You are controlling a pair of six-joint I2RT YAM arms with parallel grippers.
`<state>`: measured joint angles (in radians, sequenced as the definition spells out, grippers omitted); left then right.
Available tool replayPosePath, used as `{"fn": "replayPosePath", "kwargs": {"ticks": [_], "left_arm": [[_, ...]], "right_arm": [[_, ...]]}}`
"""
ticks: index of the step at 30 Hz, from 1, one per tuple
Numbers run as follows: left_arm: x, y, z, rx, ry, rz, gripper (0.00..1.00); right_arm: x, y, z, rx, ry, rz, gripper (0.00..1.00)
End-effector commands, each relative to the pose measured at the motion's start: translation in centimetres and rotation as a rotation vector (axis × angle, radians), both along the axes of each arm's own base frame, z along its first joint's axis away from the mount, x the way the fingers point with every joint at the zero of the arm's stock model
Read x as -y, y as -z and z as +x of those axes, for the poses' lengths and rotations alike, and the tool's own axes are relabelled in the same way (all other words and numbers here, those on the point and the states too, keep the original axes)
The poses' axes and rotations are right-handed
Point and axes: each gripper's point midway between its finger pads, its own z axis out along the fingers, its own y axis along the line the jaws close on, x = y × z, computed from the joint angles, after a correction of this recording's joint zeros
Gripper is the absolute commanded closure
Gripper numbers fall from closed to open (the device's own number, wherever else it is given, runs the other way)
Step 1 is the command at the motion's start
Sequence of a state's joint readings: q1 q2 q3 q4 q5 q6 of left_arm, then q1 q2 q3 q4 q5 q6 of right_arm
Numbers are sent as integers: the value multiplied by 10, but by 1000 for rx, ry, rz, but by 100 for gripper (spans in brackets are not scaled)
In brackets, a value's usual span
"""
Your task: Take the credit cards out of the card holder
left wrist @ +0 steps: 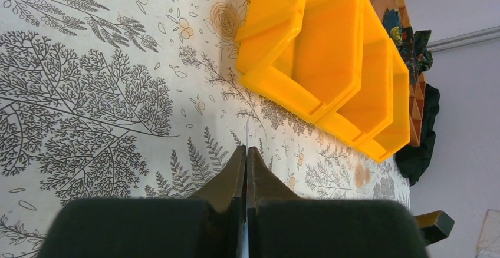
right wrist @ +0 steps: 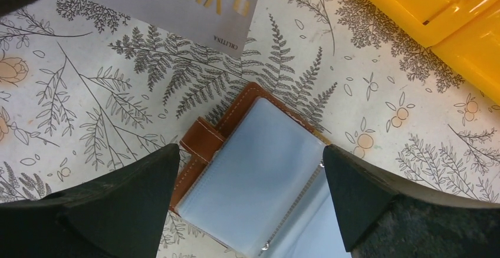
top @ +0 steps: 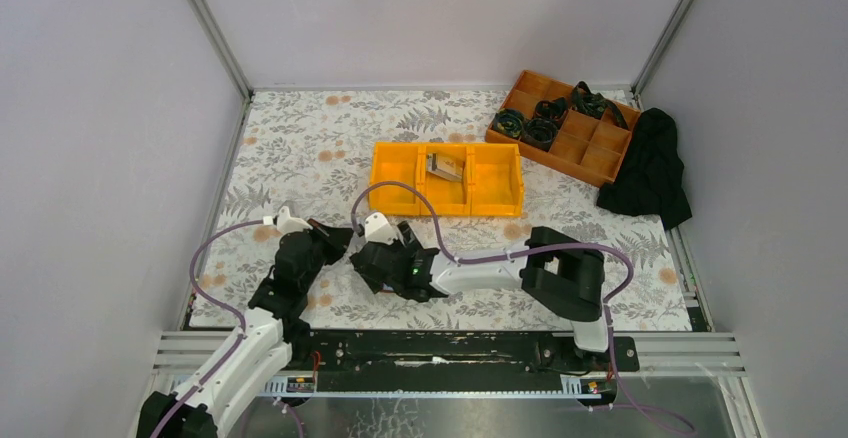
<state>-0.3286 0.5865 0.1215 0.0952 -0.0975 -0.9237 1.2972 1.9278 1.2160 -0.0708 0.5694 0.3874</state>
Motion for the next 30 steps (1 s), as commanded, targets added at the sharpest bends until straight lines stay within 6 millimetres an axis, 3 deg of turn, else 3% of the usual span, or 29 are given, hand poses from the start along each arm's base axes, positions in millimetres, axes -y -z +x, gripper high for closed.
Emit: {"fn": "replayPosePath", "kwargs": {"ticks": [1, 9, 15, 18, 23, 30], "left_arm": [[-2, -4, 3, 16, -3, 6, 100], [1, -3, 3, 18, 13, -3, 100], [4, -2, 3, 17, 28, -16, 100], [4, -2, 3, 16, 31, -16, 100], [4, -2, 4, 19, 32, -18, 100], [4, -2, 3, 21, 34, -19, 100]], "right_arm": [[-2, -6, -3, 19, 56, -36, 1], [25, 6, -7, 1, 123, -86, 1], [27, 11, -15, -39, 112, -65, 1], [27, 17, -19, -64, 107, -57, 7], [29, 19, -21, -75, 124, -33, 30], [31, 21, -22, -91, 130, -20, 55]]}}
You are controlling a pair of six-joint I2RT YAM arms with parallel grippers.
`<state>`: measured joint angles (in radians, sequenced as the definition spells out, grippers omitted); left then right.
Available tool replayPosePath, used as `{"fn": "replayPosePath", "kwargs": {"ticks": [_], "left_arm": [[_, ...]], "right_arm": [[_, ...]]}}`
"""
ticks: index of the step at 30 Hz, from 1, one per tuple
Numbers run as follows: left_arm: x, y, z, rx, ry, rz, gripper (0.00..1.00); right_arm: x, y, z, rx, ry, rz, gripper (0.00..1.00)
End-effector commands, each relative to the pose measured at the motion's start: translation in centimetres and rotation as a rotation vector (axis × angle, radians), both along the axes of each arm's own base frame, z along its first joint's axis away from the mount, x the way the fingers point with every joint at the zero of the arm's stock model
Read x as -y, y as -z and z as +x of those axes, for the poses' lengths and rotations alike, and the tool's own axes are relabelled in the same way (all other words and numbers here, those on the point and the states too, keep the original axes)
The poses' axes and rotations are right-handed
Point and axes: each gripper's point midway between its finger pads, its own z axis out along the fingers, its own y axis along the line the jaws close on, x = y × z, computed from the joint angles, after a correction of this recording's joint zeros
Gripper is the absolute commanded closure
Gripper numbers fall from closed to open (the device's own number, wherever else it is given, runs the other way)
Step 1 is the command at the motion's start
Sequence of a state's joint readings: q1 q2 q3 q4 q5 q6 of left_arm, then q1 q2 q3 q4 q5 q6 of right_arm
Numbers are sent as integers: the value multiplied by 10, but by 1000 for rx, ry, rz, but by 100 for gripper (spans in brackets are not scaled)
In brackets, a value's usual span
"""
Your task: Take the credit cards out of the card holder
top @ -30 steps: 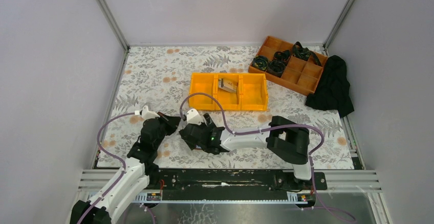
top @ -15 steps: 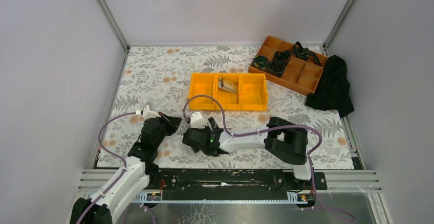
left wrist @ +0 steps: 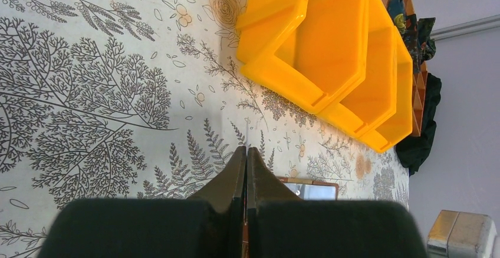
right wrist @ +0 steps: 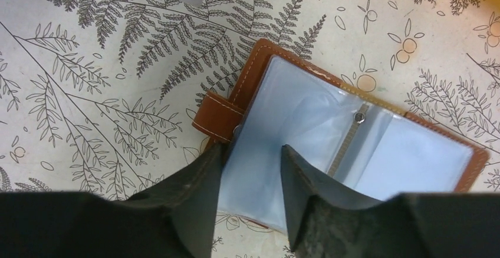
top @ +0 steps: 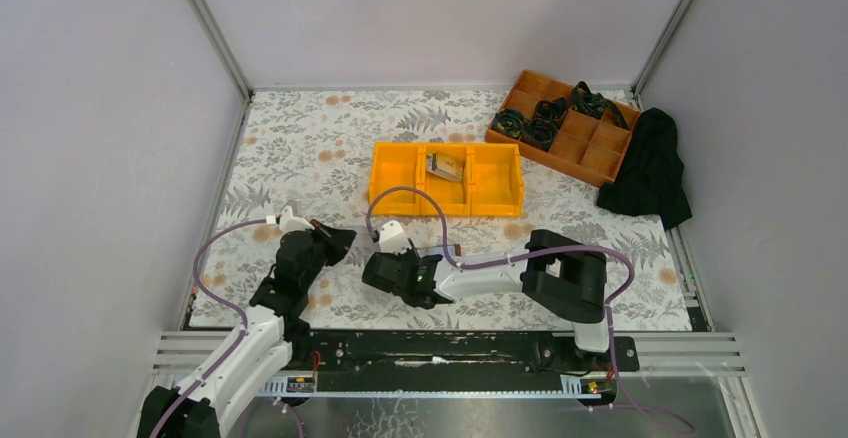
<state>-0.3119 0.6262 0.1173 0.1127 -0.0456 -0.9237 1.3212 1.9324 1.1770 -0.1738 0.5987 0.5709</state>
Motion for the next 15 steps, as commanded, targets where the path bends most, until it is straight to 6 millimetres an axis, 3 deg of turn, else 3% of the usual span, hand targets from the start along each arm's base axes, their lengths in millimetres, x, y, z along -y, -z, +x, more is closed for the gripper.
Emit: {"fn": "replayPosePath", "kwargs": {"ticks": [1, 8, 15], "left_arm": [[0, -9, 5, 50, 4, -10, 100], [1, -10, 5, 53, 7, -13, 100], [1, -10, 5, 56, 11, -18, 100]], "right_arm": [[6, -1, -4, -24, 13, 13, 60], [10, -9, -2, -18, 36, 58, 99], [7, -30, -1, 0, 29, 132, 100]]}}
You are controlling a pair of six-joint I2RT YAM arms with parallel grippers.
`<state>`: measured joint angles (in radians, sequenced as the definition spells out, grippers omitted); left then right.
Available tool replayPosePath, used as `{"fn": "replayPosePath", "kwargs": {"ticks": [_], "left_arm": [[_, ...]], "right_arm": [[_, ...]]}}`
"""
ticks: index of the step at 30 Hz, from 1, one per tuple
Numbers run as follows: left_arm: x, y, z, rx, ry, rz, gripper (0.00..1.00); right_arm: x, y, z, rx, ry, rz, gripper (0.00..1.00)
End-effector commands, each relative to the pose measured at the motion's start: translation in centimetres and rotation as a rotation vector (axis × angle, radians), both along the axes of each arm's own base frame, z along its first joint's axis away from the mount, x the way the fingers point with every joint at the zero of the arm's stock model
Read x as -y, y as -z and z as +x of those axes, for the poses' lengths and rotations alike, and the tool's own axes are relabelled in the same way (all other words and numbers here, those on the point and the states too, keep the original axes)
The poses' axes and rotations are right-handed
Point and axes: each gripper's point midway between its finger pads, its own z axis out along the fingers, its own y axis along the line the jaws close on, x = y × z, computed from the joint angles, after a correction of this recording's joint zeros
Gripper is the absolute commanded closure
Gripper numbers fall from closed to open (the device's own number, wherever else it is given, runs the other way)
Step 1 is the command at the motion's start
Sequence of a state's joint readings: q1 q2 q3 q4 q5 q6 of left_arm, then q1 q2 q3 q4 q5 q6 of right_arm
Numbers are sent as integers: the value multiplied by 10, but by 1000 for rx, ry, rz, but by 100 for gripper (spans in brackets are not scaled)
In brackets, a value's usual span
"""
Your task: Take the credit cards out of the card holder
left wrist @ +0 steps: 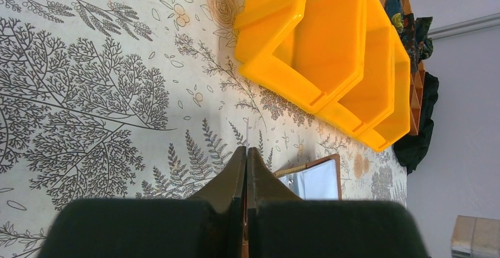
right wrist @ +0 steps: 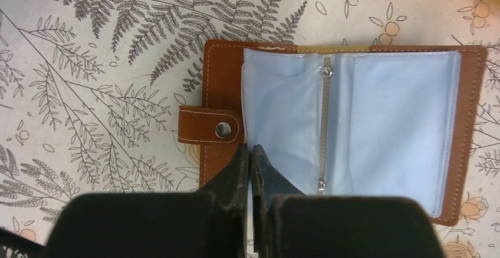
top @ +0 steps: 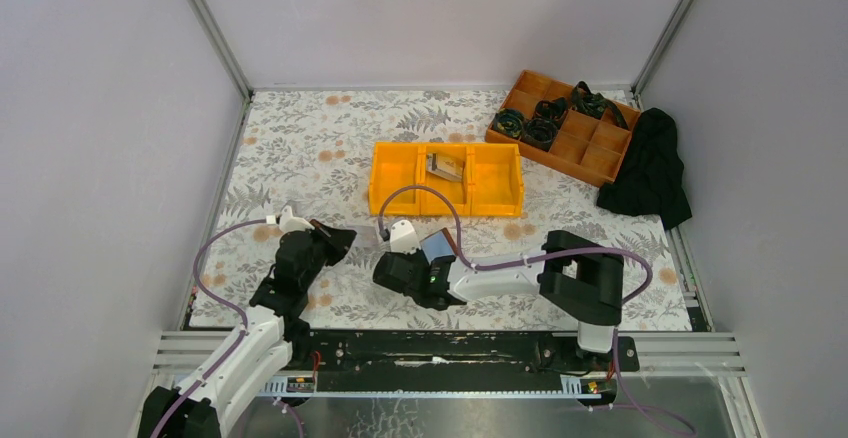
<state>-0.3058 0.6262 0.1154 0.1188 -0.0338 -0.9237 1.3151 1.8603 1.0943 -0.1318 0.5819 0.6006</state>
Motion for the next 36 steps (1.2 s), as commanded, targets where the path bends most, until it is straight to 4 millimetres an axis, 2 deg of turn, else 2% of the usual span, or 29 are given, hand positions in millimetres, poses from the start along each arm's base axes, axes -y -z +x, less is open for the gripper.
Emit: {"fn": "replayPosePath", "kwargs": {"ticks": [1, 2, 3, 4, 5, 6, 8, 11, 13, 20, 25, 27, 29, 36], "left_arm": [[1, -9, 5, 54, 6, -13, 100], [1, -9, 4, 55, 8, -13, 100], [2, -10, 4, 55, 10, -14, 100], [1, -10, 5, 57, 9, -14, 100], [1, -9, 4, 57, 11, -14, 100], [2, -10, 4, 58, 15, -16, 100], [3, -10, 4, 61, 18, -18, 100], [4, -11, 4, 65, 27, -21, 100], [5, -12, 4, 70, 34, -24, 100], [9, -12, 3, 72, 56, -31, 100], [15, -13, 3, 82, 84, -47, 100], [19, -16, 3, 97, 104, -59, 100], [21, -18, 3, 106, 117, -64, 100], [28, -14, 2, 89, 157, -74, 100]], "right_arm": [[-4, -28, 3, 18, 11, 89, 100], [-3, -32, 4, 24, 12, 101, 98], [-3, -37, 5, 34, 14, 111, 85], [-2, -42, 6, 45, 17, 124, 62], [-1, -47, 7, 56, 20, 133, 49], [0, -51, 9, 67, 24, 139, 40], [5, -59, 12, 89, 39, 149, 32], [15, -72, 18, 116, 65, 174, 30], [24, -73, 22, 119, 86, 181, 30], [74, -53, 42, 78, 177, 160, 28], [99, -45, 51, 84, 216, 126, 31], [102, -42, 52, 83, 219, 113, 39], [99, -39, 52, 71, 205, 113, 51], [84, -11, 49, 15, 171, 93, 57]]}}
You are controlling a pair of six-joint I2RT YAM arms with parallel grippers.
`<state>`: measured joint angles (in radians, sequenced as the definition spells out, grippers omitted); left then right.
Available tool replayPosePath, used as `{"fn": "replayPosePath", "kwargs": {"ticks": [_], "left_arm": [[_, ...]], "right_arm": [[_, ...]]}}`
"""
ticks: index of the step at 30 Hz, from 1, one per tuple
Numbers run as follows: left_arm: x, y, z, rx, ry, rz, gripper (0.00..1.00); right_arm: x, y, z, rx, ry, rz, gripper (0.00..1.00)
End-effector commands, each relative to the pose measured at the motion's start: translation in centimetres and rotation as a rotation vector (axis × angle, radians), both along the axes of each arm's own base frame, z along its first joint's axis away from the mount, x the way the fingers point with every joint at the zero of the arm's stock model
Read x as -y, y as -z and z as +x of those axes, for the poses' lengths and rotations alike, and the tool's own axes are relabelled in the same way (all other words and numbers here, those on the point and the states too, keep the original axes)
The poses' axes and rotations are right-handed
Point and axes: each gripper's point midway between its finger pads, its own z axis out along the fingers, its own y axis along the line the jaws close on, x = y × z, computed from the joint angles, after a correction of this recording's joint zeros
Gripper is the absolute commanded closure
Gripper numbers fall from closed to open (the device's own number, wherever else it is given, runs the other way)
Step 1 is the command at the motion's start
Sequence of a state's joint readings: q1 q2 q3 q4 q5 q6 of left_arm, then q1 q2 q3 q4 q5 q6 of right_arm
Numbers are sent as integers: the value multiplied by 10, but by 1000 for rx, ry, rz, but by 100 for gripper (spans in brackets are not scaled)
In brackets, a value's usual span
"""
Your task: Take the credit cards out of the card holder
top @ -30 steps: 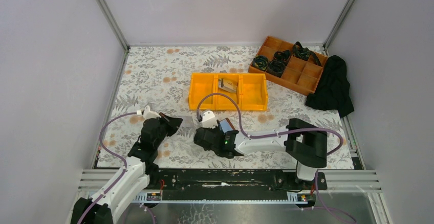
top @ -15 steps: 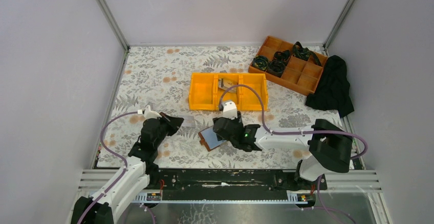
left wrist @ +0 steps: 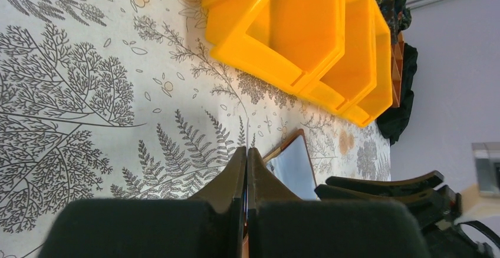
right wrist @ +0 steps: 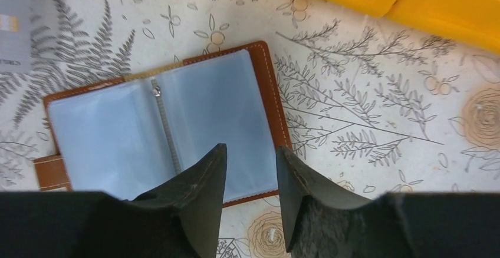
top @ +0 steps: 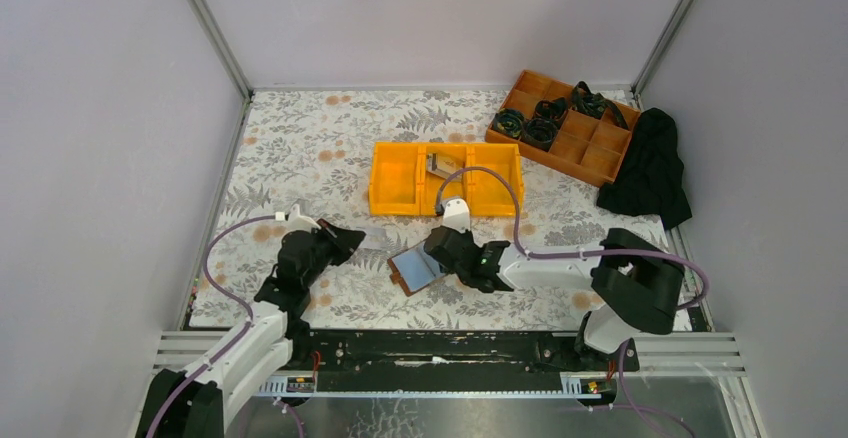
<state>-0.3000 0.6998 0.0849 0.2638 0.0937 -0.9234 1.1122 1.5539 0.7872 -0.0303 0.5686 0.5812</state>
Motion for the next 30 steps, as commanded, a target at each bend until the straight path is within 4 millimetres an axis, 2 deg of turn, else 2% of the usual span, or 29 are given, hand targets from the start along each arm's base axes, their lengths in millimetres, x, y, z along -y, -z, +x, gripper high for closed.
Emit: {"fn": "replayPosePath", "kwargs": {"ticks": [1, 4, 6, 8, 9, 12, 15, 18, 21, 26, 30], "left_arm": [[8, -13, 5, 63, 47, -23, 100], [11, -17, 5, 79, 63, -32, 100], [14, -20, 4, 94, 80, -45, 100], [17, -25, 4, 106, 93, -56, 100], [18, -27, 5, 109, 95, -58, 100], [19, -43, 8, 141, 98, -68, 100], [22, -67, 16, 190, 89, -104, 100], [25, -90, 25, 232, 81, -142, 100], [26, -111, 35, 268, 73, -155, 100], [34, -131, 57, 291, 65, -175, 100], [42, -139, 77, 319, 37, -157, 100]], "right_arm": [[-12, 14, 4, -20, -9, 0, 58], [-12, 25, 1, -38, -12, -1, 64], [-14, 27, -1, -53, -19, 21, 80], [-15, 16, -4, -39, -21, 78, 94], [-15, 8, -4, -23, -21, 111, 96], [-11, -25, -3, 43, -28, 207, 97], [0, -56, -3, 110, -22, 265, 97], [16, -76, -5, 164, -9, 307, 97], [34, -85, -7, 200, 18, 318, 97], [63, -86, -10, 233, 90, 312, 97], [70, -82, -15, 236, 109, 370, 97]]}}
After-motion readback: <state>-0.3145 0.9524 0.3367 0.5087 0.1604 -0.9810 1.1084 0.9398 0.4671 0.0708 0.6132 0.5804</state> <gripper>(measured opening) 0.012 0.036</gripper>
